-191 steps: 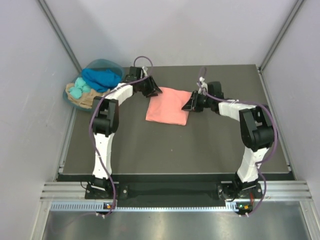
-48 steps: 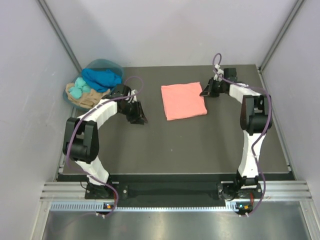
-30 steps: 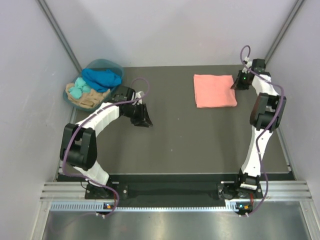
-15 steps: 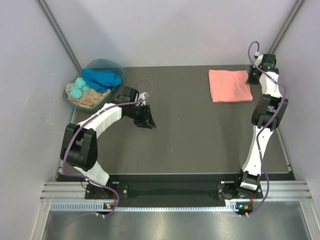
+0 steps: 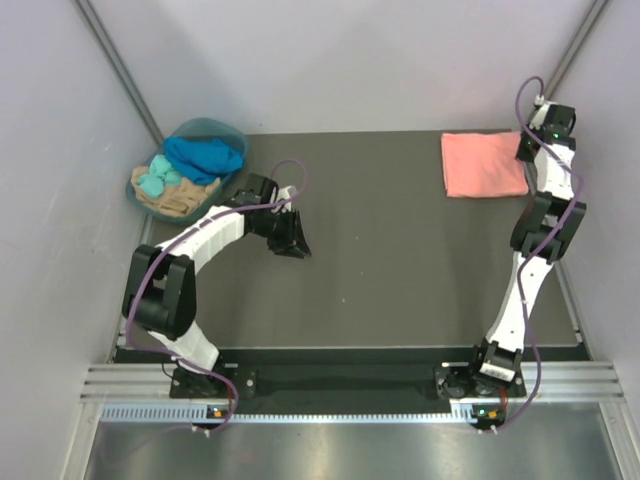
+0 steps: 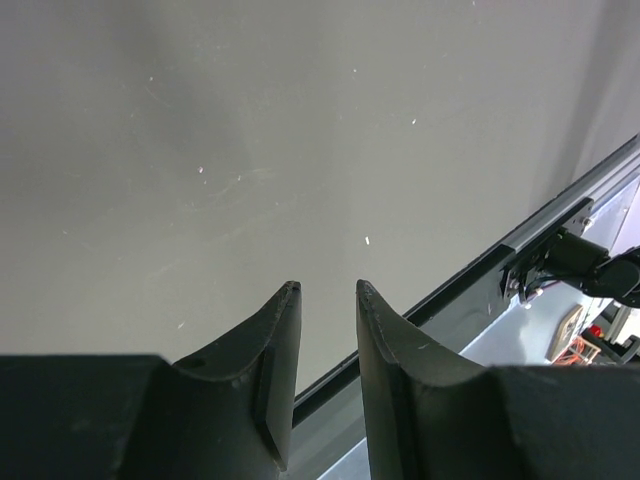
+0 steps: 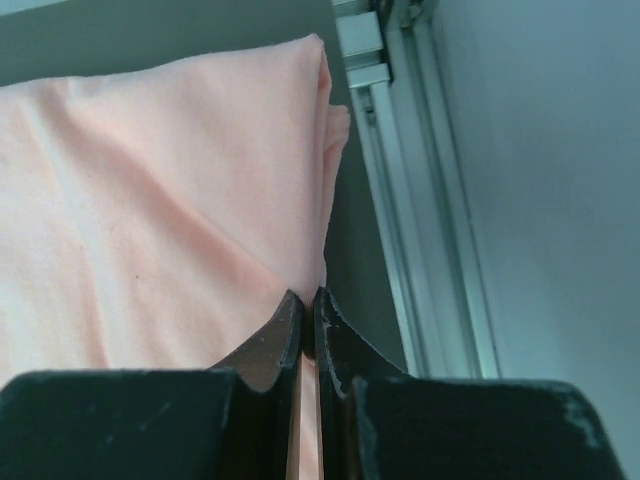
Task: Fold and stack the t-shirts
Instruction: Neatly place the folded tshirt to the corner
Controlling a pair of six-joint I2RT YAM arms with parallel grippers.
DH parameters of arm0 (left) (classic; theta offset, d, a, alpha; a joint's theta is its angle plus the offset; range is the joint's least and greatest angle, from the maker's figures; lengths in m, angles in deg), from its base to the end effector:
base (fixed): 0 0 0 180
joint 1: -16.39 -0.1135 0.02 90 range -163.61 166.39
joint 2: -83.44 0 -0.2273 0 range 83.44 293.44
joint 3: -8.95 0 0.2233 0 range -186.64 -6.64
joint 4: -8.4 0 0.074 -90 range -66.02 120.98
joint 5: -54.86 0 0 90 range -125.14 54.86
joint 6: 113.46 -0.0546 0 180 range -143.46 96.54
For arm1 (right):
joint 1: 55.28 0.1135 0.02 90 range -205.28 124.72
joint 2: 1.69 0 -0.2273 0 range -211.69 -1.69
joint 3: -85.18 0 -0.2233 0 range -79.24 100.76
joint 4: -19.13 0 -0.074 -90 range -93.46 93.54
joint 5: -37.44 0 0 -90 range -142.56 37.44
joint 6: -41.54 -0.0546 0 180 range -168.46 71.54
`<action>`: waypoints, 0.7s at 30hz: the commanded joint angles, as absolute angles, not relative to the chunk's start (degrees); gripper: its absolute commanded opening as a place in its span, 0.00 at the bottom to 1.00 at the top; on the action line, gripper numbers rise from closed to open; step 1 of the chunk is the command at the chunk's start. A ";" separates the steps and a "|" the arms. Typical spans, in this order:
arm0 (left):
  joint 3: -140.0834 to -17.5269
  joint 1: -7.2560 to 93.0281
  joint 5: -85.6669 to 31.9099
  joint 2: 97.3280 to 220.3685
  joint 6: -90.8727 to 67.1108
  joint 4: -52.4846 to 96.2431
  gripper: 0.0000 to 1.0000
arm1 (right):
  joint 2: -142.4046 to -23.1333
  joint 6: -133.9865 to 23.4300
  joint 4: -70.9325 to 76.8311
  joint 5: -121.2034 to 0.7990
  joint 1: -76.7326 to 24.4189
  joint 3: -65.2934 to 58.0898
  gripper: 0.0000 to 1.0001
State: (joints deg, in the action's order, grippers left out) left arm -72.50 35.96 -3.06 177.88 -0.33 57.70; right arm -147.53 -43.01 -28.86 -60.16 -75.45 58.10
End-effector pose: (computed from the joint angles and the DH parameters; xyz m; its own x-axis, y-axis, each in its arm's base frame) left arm 0.2834 -0.1315 0.1835 -0.9700 -0.0084 -0.2429 0.1473 0.7746 -0.6151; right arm 0.4967 -0.1748 0.1848 -0.6355 0.1331 -0.7605 0.1885 0.9820 0.0144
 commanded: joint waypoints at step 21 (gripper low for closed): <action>-74.57 36.07 -2.88 175.65 -1.05 54.84 0.35 | -139.36 -44.94 -16.67 -55.82 -76.03 54.72 0.74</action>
State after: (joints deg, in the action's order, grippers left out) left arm -72.52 35.96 -3.46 178.55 -0.89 57.46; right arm -150.44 -44.21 -18.63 -57.84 -76.19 56.92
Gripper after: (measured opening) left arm 0.349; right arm 0.691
